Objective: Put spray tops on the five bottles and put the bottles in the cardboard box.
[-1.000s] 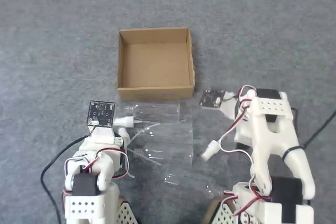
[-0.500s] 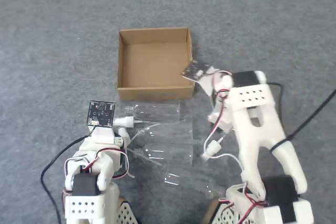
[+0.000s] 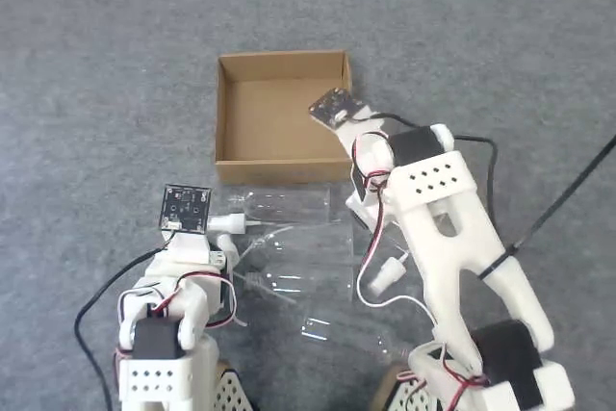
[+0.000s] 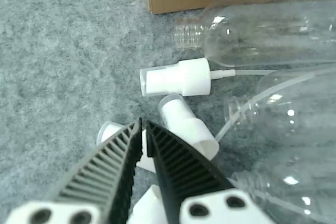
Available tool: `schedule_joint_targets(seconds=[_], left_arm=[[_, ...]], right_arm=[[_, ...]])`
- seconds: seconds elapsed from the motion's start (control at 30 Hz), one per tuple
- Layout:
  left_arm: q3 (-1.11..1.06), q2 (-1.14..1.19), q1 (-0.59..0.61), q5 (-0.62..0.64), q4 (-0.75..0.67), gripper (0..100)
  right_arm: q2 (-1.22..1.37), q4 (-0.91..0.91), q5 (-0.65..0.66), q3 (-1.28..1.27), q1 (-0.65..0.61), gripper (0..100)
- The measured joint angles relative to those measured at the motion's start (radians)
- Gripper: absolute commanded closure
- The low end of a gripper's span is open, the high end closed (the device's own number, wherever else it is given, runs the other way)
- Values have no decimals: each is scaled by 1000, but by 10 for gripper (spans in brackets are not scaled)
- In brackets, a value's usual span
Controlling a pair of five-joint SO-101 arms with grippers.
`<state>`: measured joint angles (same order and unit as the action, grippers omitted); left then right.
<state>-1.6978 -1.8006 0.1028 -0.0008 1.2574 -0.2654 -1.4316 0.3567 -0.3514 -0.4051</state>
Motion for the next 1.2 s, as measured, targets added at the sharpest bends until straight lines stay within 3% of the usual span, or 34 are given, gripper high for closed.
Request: schedule_joint_targets(seconds=[0.57, 1.2], left_arm=[[0, 0, 0, 0, 0, 988], [0, 0, 0, 0, 0, 988]], right_arm=[[-420, 255, -163, -362, 57, 993], [-624, 396, -180, -577, 60, 993]])
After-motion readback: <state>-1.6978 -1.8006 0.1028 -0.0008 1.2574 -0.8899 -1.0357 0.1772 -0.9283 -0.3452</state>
